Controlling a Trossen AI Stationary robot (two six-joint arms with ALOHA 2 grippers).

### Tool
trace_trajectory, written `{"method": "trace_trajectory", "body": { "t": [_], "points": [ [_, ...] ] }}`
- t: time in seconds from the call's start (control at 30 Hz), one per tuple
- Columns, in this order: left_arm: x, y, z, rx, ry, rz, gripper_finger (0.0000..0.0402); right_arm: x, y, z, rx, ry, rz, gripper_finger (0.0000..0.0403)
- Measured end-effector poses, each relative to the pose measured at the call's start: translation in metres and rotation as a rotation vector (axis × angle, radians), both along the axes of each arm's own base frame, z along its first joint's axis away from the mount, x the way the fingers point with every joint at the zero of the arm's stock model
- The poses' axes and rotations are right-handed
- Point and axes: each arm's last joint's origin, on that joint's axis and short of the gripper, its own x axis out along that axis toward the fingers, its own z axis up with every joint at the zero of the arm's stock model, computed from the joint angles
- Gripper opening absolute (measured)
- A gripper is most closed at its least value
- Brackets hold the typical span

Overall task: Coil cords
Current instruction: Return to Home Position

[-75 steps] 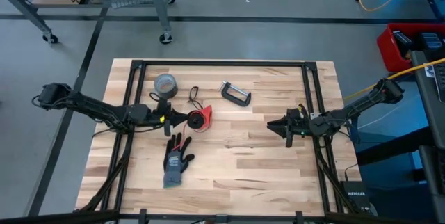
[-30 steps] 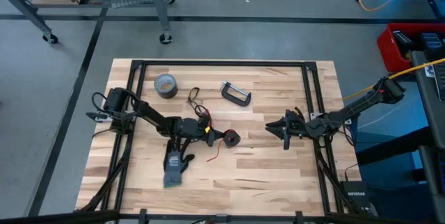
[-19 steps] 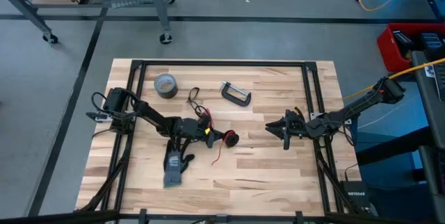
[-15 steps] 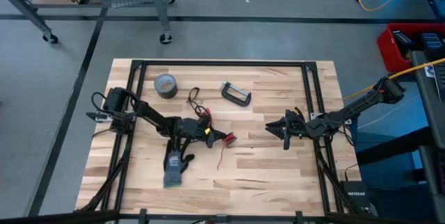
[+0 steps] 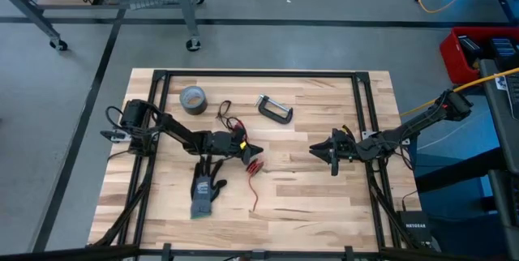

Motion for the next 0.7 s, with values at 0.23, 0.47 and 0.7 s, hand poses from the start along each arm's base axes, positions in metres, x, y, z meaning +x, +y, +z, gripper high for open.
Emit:
{"method": "trace_trajectory", "body": {
  "t": [0.23,0.47,0.7],
  "points": [
    [-0.002,0.017,0.033,0.079,-0.102,-0.015,0.001,0.0,0.0,0.0,0.0,0.002,0.002,0.0095],
    [-0.015,0.026,0.087,0.298,-0.245,-0.017,0.001,0.0,0.0,0.001,0.004,-0.007,0.003,0.0095],
    [-0.05,0.027,0.133,0.468,-0.178,-0.023,0.001,0.0,0.0,0.006,0.014,-0.053,0.006,0.0095]
  ]
}}
